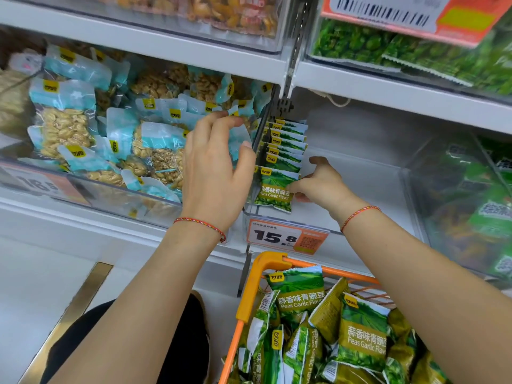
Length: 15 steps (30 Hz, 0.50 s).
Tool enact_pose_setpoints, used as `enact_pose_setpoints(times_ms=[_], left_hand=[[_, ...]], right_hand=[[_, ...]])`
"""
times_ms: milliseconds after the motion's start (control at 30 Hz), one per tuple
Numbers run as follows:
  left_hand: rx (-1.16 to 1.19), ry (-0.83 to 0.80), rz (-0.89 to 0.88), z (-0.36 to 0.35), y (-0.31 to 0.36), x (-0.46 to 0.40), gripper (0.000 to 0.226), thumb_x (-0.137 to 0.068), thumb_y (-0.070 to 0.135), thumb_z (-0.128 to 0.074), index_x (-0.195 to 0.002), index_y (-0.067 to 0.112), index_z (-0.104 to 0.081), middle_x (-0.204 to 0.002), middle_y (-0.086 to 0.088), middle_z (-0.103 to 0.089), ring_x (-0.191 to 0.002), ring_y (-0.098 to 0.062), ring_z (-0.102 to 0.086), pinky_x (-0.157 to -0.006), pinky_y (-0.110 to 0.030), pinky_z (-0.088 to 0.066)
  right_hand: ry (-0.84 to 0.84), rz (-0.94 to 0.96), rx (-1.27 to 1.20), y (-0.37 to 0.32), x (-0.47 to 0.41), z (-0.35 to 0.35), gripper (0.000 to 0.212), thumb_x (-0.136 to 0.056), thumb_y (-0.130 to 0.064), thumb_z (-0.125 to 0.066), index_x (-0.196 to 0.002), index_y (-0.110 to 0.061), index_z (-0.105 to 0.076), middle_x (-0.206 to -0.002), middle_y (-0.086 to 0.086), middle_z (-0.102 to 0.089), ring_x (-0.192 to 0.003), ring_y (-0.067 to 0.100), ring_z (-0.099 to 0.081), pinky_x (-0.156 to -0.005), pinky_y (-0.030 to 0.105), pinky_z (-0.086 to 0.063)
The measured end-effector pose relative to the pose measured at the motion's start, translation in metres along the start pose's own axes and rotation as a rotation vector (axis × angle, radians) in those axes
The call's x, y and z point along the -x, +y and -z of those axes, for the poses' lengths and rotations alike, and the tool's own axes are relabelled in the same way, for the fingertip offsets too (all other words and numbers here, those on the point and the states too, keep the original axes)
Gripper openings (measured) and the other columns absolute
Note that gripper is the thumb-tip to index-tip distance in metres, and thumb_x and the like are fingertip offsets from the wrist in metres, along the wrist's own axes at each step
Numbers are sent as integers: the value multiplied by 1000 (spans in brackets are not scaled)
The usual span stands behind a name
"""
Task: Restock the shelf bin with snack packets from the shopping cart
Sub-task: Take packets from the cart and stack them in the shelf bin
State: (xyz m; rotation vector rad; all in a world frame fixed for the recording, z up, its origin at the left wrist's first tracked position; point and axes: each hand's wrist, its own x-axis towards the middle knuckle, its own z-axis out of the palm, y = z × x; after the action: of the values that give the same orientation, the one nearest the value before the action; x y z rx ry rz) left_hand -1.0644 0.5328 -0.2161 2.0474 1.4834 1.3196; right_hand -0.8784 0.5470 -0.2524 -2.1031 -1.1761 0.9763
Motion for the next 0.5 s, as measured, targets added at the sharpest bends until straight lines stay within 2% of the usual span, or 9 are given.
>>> enact_pose_setpoints(times_ms=[67,167,233,300,367,433,500], left_hand=[[26,14,-8,4,2,6,34,-88,21,-47,-119,11,-57,-128,-8,-51,-122,-23,-44,-102,-37,-35],[62,27,-41,13,8,24,32,-87,18,-49,-117,12,-59,-125,-5,-54,-119,-17,-44,-101,-31,-33],[90,15,-58,18,15,37,31,-87,19,-48,-115,12,-60,-121,-3,-56,-115,-14,-44,-100,-31,-34],[108,-34,-98,21,27,50,33,-87,23,-44,-113,13,-61,-116,0,-58,-112,-16,-48,-99,-35,-36],[106,-84,-159,24,40,61,31,-87,23,-44,-110,14,-62,-109,5,-58,-108,-19,-51,-96,-34,-37],[88,-117,-212,28,54,72,26,-88,19,-47,-107,16,-64,-102,11,-55,-106,-19,-51,-93,-30,-36],[46,-165,-258,35,67,82,25,-87,20,-48,-105,17,-66,-100,10,-57,-105,-21,-51,-91,-29,-34]], right_hand=[[41,6,35,2,11,11,68,-80,-12,-69,-139,-12,-35,-103,13,-64,-95,30,-65,-89,44,-53],[257,165,-35,7,39,32,25,-82,-8,-56,-104,-18,-62,-75,3,-65,-78,28,-66,-82,43,-55],[316,237,-122,10,63,45,20,-83,-5,-52,-90,-18,-65,-66,1,-63,-59,20,-62,-70,38,-56],[325,301,-148,15,89,55,22,-87,-4,-50,-83,-20,-64,-65,-2,-62,-46,9,-56,-59,29,-50],[336,364,-117,20,115,63,21,-87,-5,-51,-82,-21,-64,-64,-4,-62,-40,2,-53,-57,25,-48],[341,393,-84,26,138,71,18,-87,-5,-52,-87,-18,-66,-63,-6,-62,-40,0,-53,-56,23,-47],[355,406,-50,28,160,80,19,-87,-6,-52,-86,-19,-65,-62,-7,-62,-42,1,-54,-60,23,-48]])
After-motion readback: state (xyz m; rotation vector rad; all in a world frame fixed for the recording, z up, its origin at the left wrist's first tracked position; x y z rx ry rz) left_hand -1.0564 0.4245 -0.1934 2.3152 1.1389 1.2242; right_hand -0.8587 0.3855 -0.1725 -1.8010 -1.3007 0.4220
